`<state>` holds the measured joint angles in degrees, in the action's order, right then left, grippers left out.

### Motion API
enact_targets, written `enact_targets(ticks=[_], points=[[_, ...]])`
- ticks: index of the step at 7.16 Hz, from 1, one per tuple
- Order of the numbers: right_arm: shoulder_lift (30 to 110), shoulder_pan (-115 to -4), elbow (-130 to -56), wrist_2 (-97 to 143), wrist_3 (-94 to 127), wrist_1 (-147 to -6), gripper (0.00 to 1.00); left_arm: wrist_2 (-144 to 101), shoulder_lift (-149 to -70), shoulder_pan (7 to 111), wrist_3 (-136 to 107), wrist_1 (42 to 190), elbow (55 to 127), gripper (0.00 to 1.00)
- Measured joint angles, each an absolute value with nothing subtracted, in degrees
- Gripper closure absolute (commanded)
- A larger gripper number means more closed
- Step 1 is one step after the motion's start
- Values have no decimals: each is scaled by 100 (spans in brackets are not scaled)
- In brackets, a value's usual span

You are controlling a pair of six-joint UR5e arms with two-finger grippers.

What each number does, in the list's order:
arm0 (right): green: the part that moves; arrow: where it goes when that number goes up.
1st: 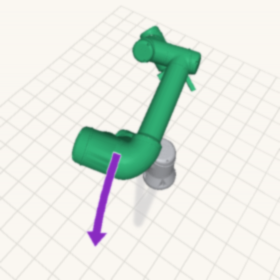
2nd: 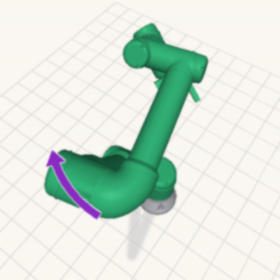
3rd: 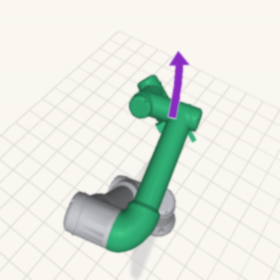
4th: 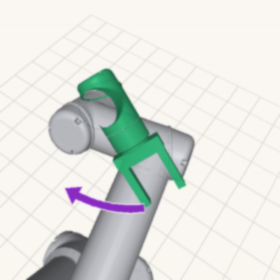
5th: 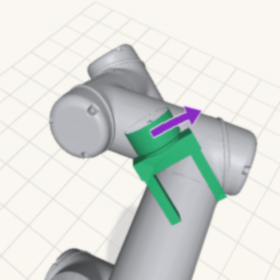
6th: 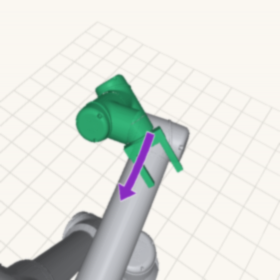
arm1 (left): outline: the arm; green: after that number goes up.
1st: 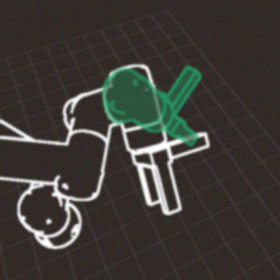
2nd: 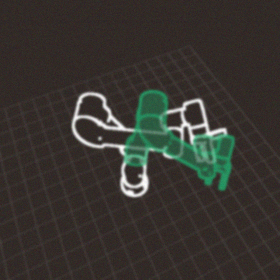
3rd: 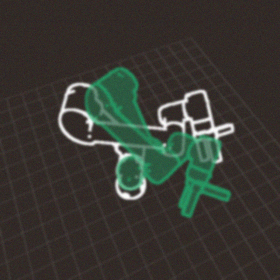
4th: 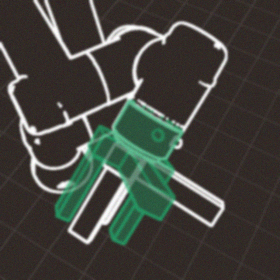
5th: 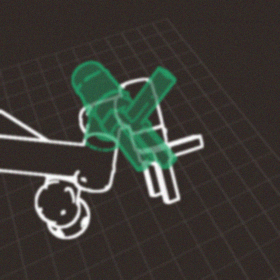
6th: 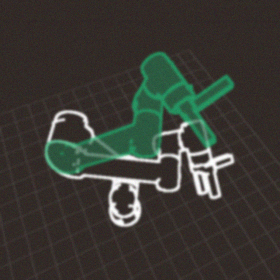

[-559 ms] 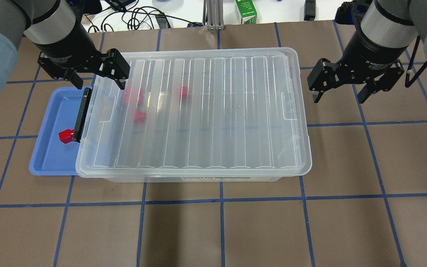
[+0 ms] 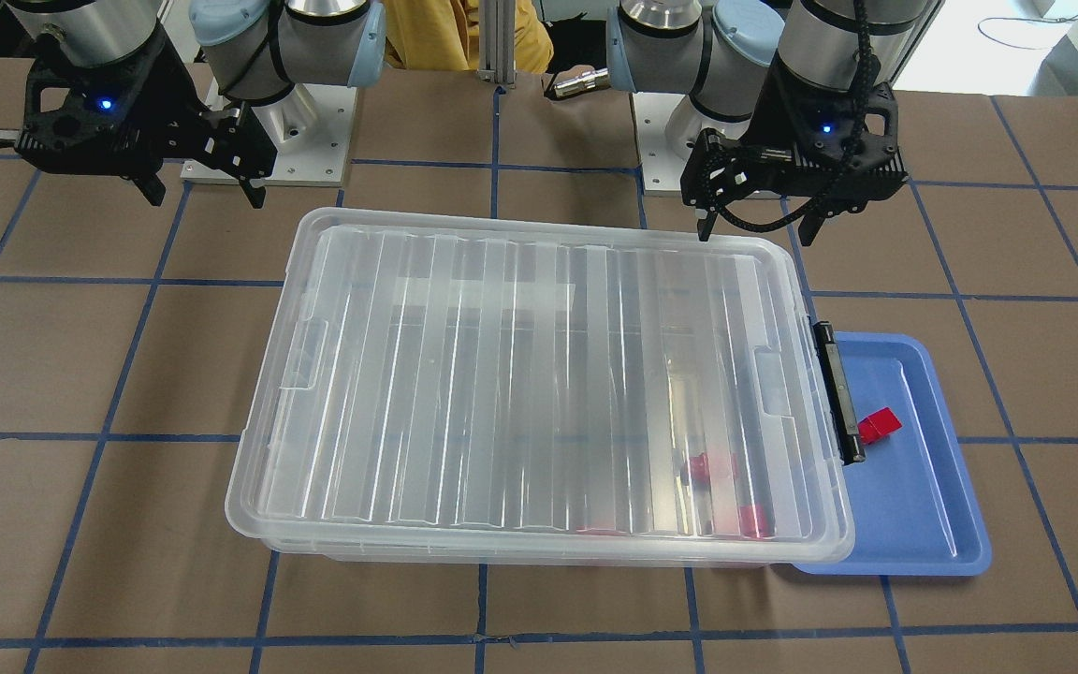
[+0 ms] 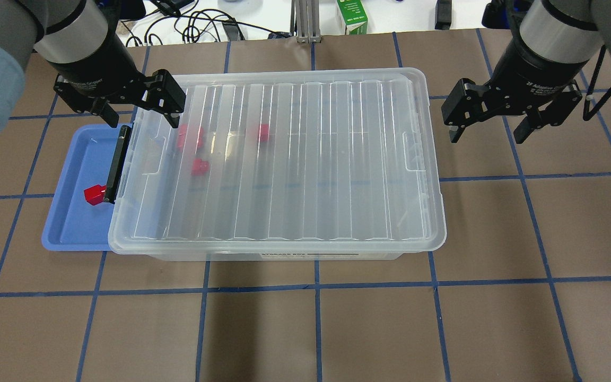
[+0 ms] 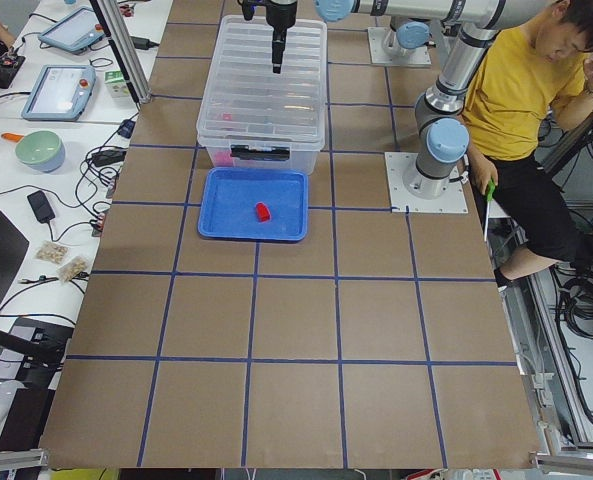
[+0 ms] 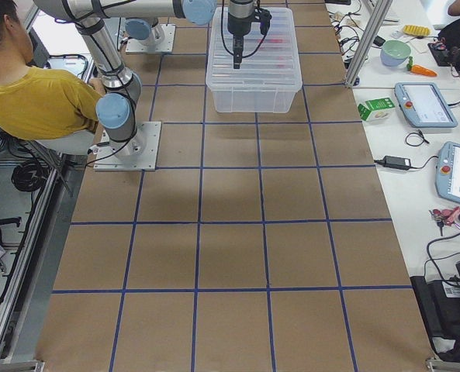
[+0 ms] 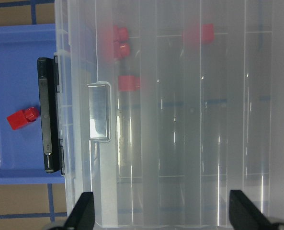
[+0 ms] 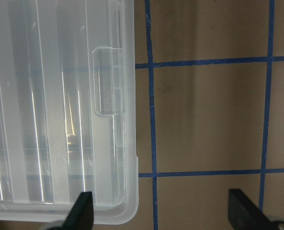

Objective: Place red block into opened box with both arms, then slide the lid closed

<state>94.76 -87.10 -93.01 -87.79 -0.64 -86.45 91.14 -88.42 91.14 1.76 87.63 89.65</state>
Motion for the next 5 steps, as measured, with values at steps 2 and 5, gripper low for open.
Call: enact_targets(ticks=[2, 5], points=[[9270, -8700, -9346, -8791, -60, -9060, 0, 9108, -8843, 9114, 176, 8763, 8965, 0], [8664, -8639, -9507, -8817, -63, -9677, 0, 9106, -8847, 9085, 228, 8763, 8974, 0]])
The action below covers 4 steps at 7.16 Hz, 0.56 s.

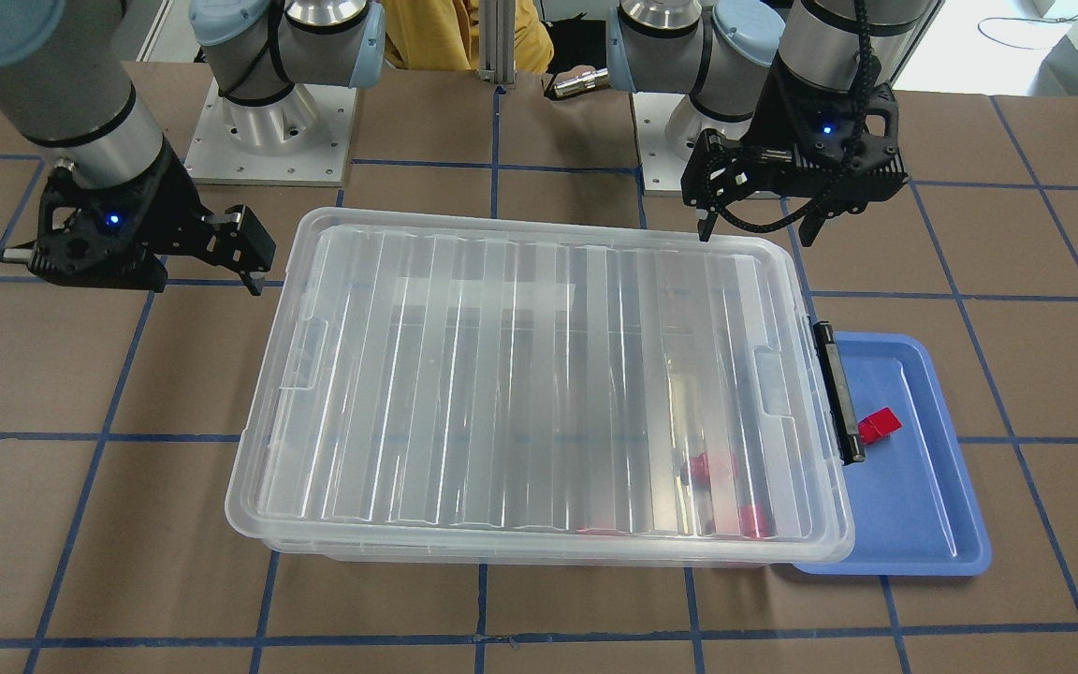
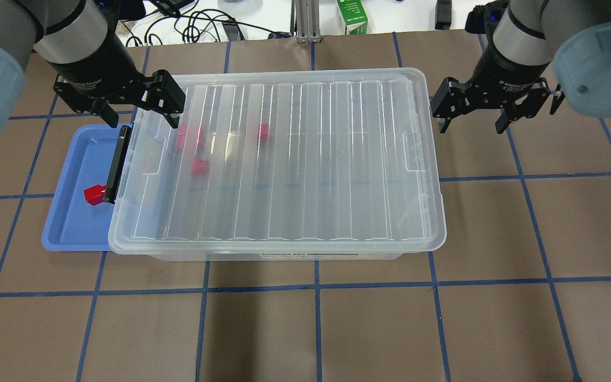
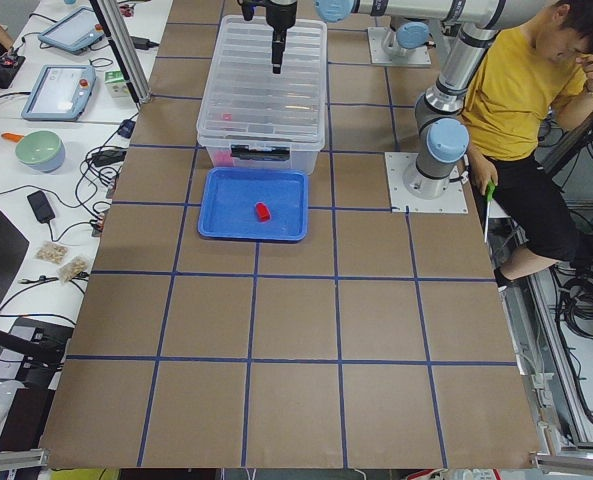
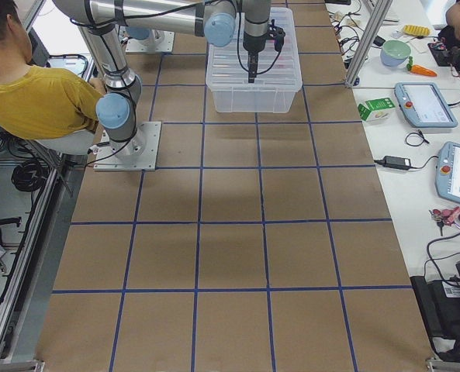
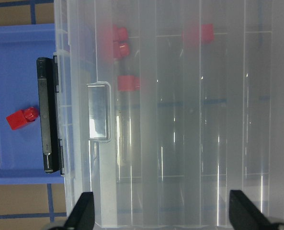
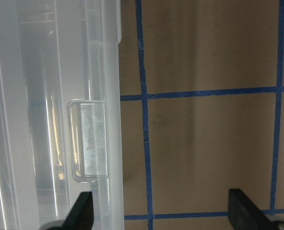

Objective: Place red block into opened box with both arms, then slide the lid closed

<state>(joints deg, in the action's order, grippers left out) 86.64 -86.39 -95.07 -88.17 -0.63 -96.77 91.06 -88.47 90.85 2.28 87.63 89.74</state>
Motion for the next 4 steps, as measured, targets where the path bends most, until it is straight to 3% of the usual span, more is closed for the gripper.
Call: enact_targets(ticks=[4], points=[[8169, -8551, -9603, -8738, -73, -10031, 0, 9045, -9013, 8063, 1607, 8280, 9503, 0]])
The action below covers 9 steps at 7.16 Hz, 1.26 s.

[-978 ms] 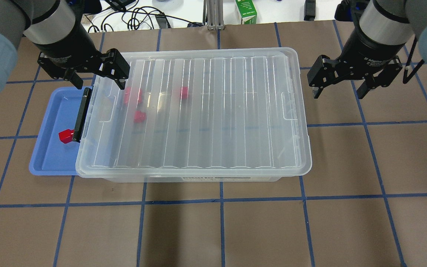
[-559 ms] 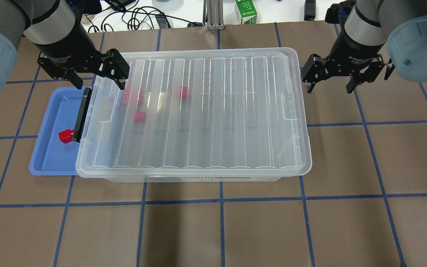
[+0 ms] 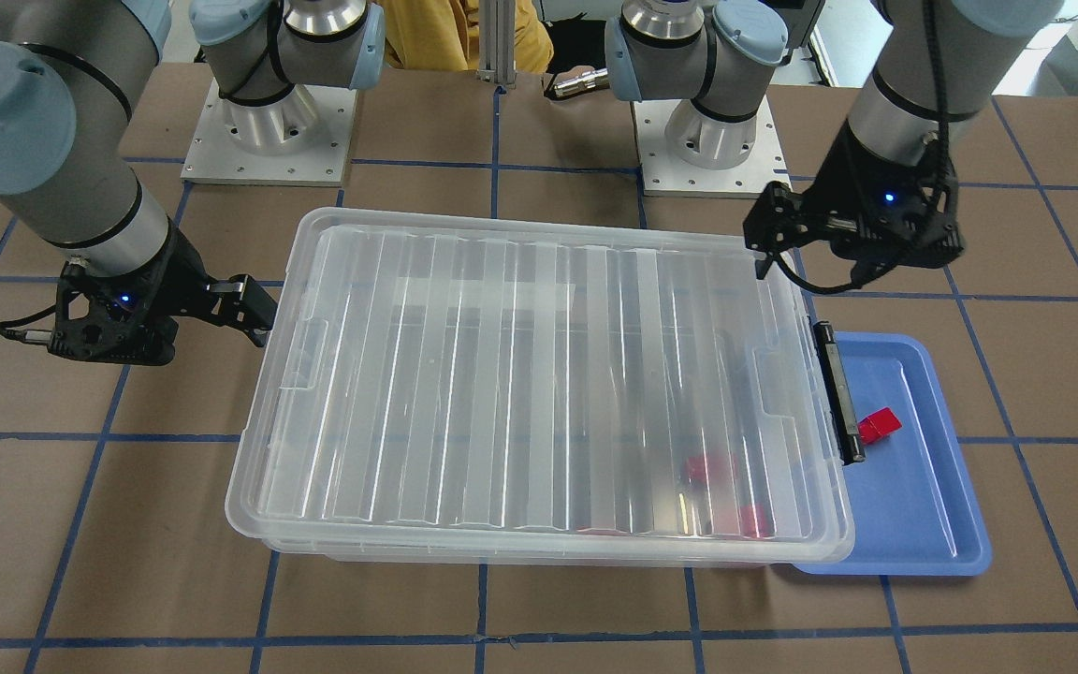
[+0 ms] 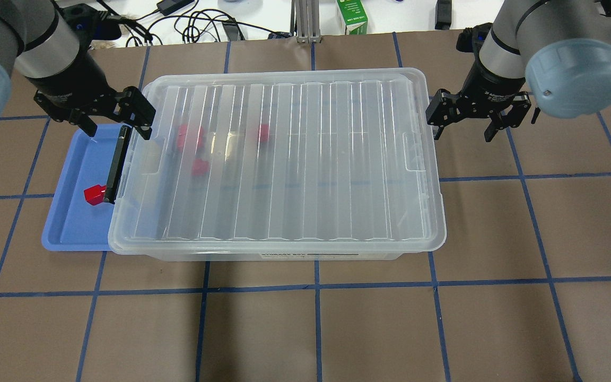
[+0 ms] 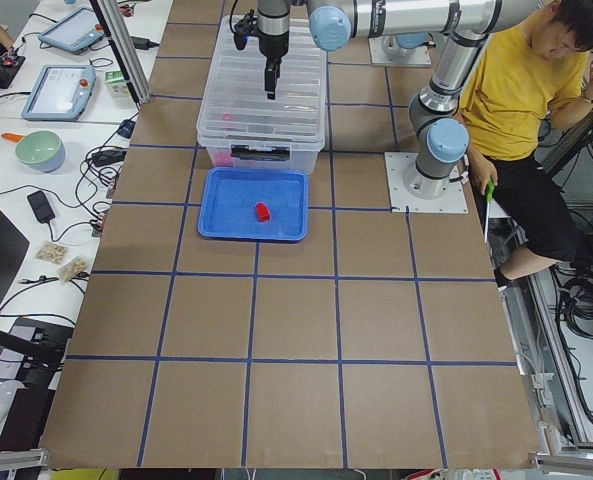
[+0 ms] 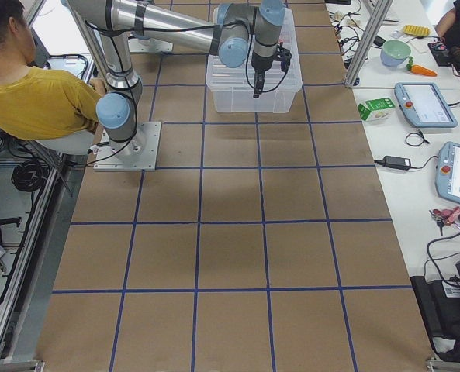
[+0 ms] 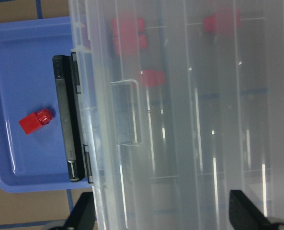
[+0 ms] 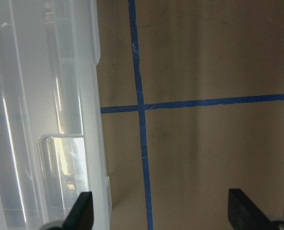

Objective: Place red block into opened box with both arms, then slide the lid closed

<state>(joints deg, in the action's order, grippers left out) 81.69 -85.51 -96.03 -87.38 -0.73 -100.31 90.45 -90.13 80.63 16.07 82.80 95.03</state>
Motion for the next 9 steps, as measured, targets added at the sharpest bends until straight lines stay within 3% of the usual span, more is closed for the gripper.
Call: enact_targets(ticks=[3, 9], points=[[8093, -8556, -9748, -8689, -125, -10020, 0, 9022, -9237, 6952, 3652, 7749, 9798, 0], [7991, -8543, -9853, -8320, -168, -10087, 0, 8961, -10284, 6232, 6667, 6927, 9905, 0]])
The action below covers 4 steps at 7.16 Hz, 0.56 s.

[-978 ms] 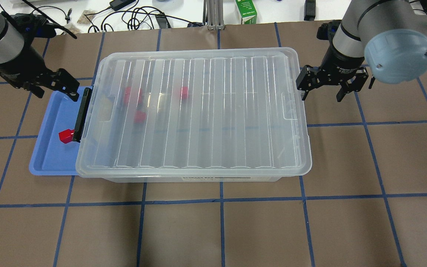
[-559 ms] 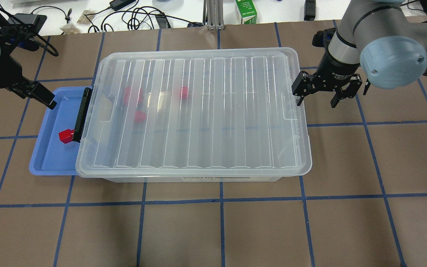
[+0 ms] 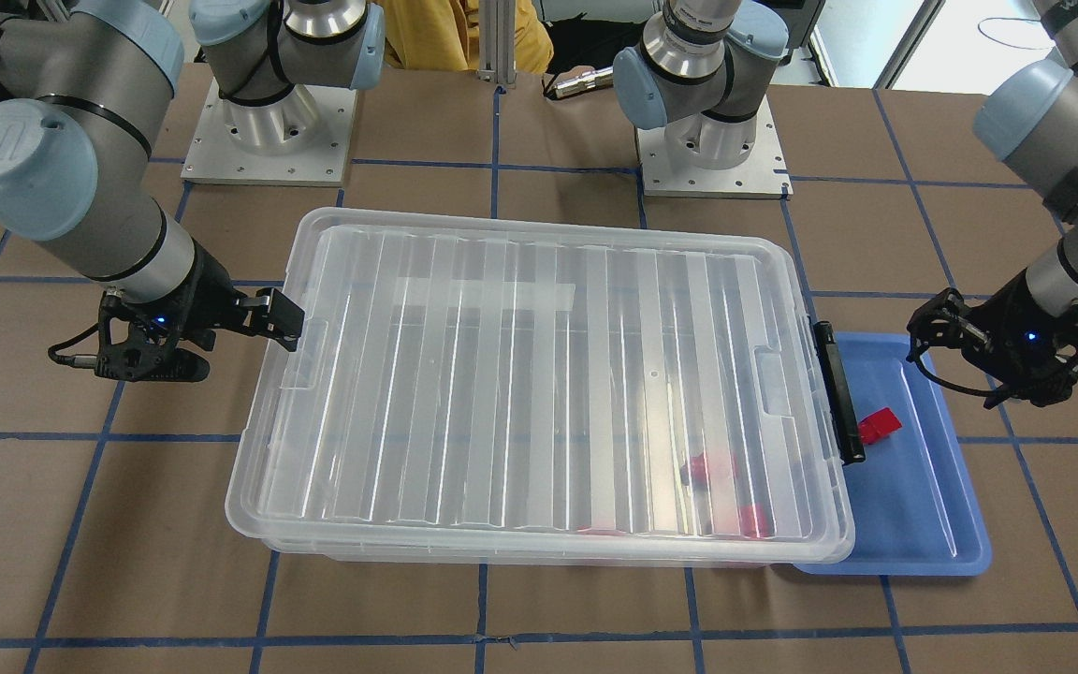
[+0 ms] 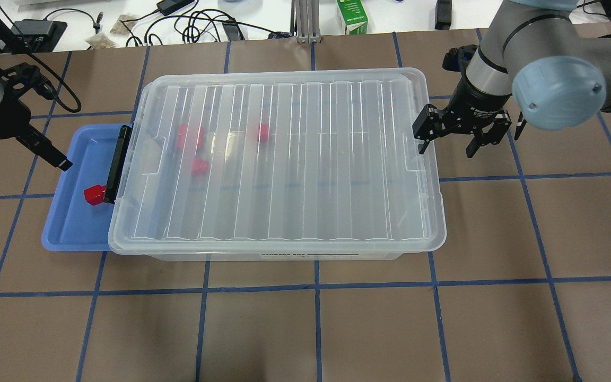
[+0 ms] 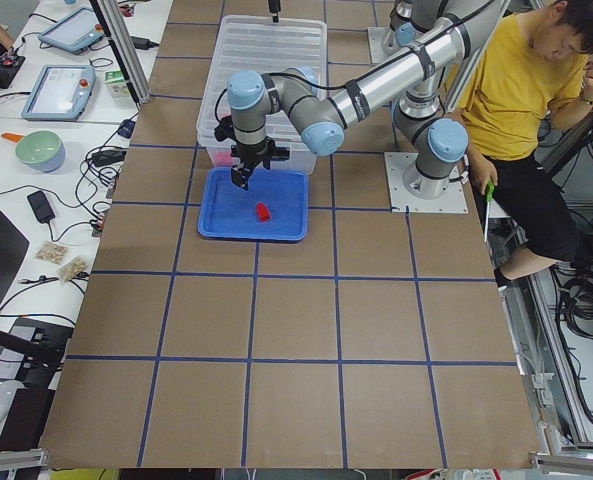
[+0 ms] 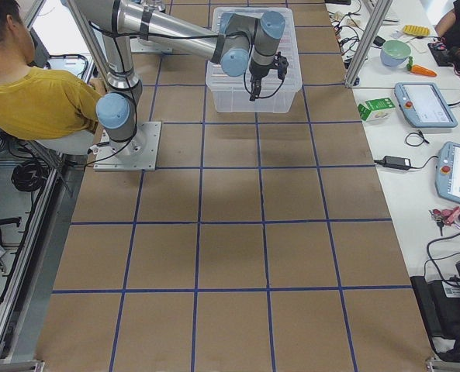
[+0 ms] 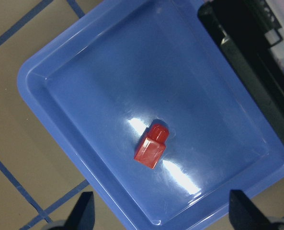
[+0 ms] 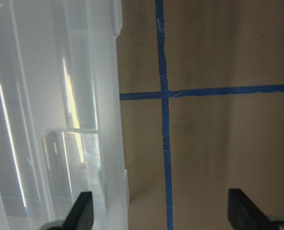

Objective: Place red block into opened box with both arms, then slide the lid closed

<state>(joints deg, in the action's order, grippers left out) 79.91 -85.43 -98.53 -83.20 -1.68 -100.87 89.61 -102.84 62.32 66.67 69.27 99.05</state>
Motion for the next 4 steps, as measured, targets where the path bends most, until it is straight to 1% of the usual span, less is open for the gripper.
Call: enact_targets(ticks=[4], points=[[7929, -8429, -9863, -8568, -407, -10096, 0, 8835, -10695, 6166, 7237, 6057, 10325, 0]])
